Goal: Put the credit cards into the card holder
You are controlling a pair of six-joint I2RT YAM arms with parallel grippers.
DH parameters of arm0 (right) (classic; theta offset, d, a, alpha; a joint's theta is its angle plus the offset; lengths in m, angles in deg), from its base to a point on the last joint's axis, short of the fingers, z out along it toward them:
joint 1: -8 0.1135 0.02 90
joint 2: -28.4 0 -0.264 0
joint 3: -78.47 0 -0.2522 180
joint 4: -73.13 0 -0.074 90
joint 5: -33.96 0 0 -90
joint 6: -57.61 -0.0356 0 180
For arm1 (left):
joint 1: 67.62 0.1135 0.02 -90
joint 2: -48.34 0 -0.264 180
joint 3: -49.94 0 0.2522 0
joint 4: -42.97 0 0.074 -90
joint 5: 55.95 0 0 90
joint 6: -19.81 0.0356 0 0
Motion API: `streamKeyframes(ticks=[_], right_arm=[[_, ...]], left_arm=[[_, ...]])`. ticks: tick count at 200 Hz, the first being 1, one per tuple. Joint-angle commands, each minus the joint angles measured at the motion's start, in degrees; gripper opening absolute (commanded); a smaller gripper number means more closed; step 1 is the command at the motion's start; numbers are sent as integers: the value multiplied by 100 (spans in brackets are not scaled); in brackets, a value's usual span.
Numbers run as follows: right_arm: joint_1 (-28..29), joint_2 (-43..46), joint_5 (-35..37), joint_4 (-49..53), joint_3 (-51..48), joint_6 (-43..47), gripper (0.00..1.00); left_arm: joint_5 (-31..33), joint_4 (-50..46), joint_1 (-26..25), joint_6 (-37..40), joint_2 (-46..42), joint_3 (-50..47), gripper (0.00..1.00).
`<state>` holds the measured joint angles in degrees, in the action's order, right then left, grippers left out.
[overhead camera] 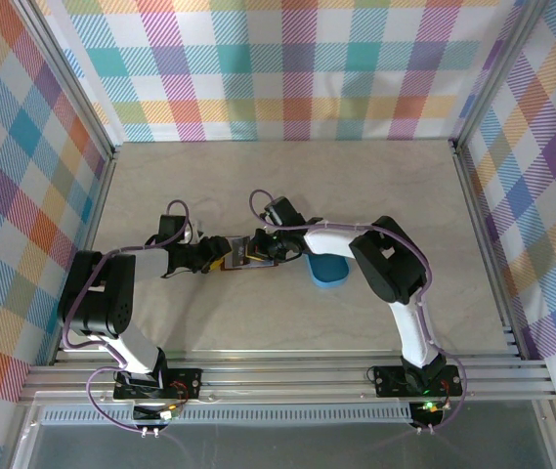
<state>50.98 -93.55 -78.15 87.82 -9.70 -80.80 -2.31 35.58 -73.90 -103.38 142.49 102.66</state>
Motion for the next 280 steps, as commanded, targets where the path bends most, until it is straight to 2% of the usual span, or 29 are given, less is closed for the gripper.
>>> streamKeyframes(ticks=[1, 57, 100, 142, 192, 280], right_arm=[[35, -266, -113, 122, 113, 50, 0], [39, -296, -108, 198, 199, 94, 0], [44, 97, 379, 584, 171, 405, 24], [44, 588, 984, 934, 95, 676, 37], [161, 497, 1499, 1500, 487, 986, 38], [382, -290, 1767, 2467, 1703, 1001, 38]], left_arm=[[-2, -48, -140, 38, 67, 58, 50], [11, -66, -169, 2, 64, 121, 50], [50, -92, -166, 10, 42, 103, 49], [76, -142, -164, 53, 5, 102, 49], [164, -260, -167, 157, -98, 94, 48], [182, -154, -163, 138, -168, 6, 46]])
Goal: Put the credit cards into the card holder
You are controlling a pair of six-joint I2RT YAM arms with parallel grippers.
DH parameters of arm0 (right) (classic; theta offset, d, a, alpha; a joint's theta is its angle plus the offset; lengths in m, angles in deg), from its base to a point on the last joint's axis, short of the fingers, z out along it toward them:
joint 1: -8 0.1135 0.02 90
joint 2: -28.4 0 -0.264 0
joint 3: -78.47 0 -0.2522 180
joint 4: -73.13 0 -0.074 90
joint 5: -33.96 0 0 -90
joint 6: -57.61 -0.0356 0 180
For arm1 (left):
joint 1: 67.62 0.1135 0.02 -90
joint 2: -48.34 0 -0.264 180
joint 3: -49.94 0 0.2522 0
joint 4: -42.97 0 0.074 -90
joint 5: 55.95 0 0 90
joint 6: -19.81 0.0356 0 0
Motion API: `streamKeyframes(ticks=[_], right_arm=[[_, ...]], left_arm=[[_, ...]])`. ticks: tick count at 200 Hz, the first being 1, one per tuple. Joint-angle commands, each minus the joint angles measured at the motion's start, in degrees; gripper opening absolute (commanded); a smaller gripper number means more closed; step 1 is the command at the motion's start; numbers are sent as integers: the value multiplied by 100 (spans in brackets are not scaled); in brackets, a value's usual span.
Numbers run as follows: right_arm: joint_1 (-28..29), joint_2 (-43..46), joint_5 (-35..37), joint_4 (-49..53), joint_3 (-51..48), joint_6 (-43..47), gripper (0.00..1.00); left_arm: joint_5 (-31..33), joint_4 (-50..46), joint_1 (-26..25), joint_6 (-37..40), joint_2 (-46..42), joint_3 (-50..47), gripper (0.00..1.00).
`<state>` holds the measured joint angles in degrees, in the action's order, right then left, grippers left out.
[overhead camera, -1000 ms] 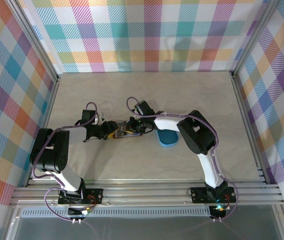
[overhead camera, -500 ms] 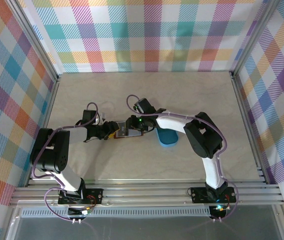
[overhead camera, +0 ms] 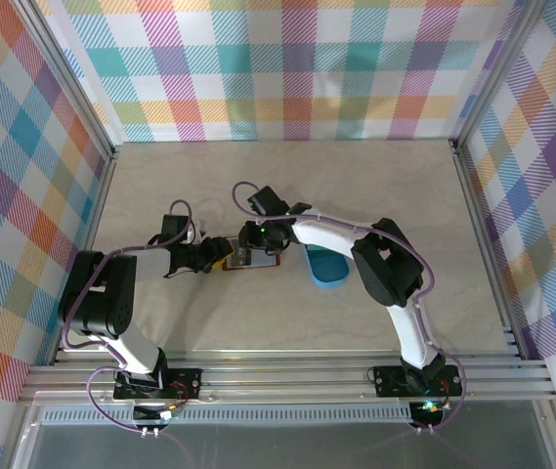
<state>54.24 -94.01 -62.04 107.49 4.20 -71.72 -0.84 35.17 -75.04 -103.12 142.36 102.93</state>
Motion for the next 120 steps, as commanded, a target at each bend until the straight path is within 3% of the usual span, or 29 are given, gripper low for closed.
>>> streamKeyframes(ticks=[1, 120], right_arm=[[54, -250, 158, 507, 331, 93, 38], [93, -683, 20, 866, 876, 66, 39]], left_arm=[[35, -108, -49, 112, -151, -20, 46], [-26, -33, -53, 85, -97, -21, 45]])
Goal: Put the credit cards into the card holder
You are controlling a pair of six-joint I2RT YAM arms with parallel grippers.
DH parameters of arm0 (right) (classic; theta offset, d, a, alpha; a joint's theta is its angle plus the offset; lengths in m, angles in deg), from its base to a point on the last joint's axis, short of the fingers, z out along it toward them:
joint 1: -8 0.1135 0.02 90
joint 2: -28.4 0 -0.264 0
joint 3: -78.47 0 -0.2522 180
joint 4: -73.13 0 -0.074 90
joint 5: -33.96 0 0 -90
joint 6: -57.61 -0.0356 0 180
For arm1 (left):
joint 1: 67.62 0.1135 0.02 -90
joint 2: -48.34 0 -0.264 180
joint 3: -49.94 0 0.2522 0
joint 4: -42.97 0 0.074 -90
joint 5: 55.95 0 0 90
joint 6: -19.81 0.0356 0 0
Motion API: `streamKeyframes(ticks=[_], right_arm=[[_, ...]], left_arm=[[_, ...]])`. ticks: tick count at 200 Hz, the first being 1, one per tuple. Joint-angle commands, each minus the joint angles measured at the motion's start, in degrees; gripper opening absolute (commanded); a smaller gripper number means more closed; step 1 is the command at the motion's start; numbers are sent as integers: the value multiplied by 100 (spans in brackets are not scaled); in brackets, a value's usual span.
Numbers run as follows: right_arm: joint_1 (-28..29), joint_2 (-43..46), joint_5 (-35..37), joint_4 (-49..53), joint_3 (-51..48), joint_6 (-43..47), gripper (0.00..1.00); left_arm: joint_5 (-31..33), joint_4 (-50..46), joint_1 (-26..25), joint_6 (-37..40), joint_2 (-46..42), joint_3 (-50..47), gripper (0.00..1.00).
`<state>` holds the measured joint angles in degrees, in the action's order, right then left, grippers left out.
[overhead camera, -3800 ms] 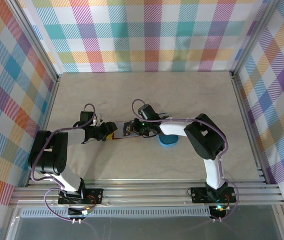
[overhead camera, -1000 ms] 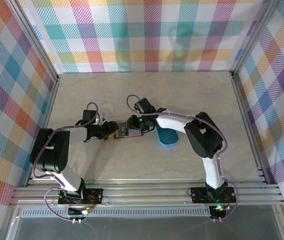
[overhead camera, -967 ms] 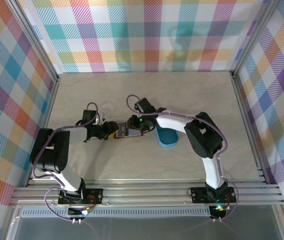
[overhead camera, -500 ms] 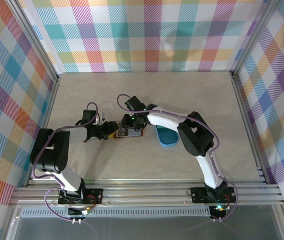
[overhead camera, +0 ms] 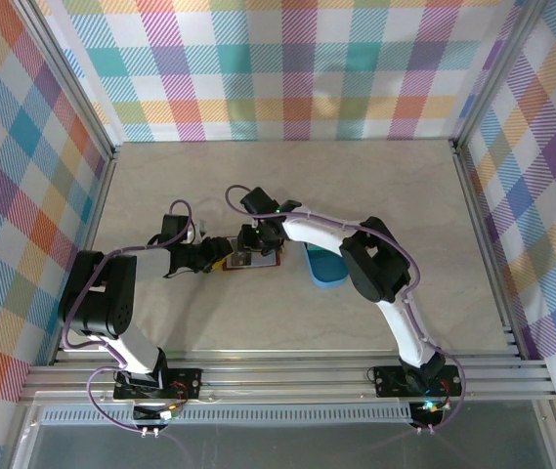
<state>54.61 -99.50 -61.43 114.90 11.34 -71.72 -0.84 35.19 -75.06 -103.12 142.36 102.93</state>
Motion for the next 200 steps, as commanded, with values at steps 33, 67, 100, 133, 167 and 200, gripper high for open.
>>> streamKeyframes(ticks=[33, 67, 100, 133, 167, 200], right_arm=[[50, -173, -103, 117, 196, 67, 38], [57, -226, -151, 117, 231, 84, 37], [58, -279, -199, 152, 293, 74, 36], [52, -314, -221, 170, 328, 70, 35], [60, -315, -261, 170, 355, 85, 32], [67, -298, -279, 153, 346, 98, 28]], left_arm=[[-34, -30, -52, 85, -95, -20, 45], [-35, -24, -47, 85, -98, -29, 44], [-26, -26, -47, 85, -103, -20, 43], [-31, -27, -47, 84, -95, -21, 42], [-26, -22, -54, 78, -91, -21, 42], [-26, -13, -47, 85, -86, -33, 42]])
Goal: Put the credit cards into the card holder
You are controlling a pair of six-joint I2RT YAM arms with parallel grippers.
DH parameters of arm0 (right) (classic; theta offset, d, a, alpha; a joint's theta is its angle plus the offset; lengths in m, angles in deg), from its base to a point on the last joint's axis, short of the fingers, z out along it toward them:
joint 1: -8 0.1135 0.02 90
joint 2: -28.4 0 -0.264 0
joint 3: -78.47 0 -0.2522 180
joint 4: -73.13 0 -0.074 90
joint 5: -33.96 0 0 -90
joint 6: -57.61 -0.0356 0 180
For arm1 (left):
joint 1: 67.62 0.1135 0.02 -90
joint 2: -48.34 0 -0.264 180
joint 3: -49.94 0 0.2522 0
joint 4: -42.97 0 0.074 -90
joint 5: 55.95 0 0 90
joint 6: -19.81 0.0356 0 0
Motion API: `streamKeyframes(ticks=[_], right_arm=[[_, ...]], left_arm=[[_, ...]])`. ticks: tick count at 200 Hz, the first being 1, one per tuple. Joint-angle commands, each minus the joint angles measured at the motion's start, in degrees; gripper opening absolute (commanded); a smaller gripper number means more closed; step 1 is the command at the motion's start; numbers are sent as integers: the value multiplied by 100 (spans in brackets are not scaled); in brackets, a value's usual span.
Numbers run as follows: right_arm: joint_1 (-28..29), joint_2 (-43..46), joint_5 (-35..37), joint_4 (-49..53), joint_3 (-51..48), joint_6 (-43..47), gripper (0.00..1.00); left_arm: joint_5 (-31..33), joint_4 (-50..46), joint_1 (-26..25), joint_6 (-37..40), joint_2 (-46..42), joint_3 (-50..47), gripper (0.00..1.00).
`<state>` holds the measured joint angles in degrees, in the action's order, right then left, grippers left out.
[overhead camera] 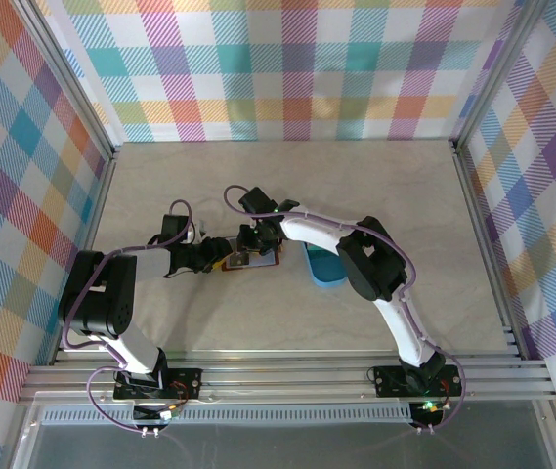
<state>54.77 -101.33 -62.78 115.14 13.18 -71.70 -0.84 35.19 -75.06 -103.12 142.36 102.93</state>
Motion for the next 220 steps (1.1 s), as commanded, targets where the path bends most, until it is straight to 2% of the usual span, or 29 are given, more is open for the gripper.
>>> streamKeyframes(ticks=[1, 84, 111, 159, 220], right_arm=[[48, -114, -147, 129, 162, 97, 28], [48, -89, -309, -31, 115, 40, 17], [43, 101, -101, -136, -51, 63, 18], [52, 169, 118, -53, -69, 110, 25], [52, 16, 72, 54, 57, 116, 27]], left_arm=[[-26, -15, -47, 85, -85, -31, 42], [-26, -17, -51, 87, -110, -37, 41], [-22, -18, -53, 85, -105, -42, 41], [-26, 0, -48, 85, -78, -46, 41], [-26, -10, -49, 85, -69, -20, 41]])
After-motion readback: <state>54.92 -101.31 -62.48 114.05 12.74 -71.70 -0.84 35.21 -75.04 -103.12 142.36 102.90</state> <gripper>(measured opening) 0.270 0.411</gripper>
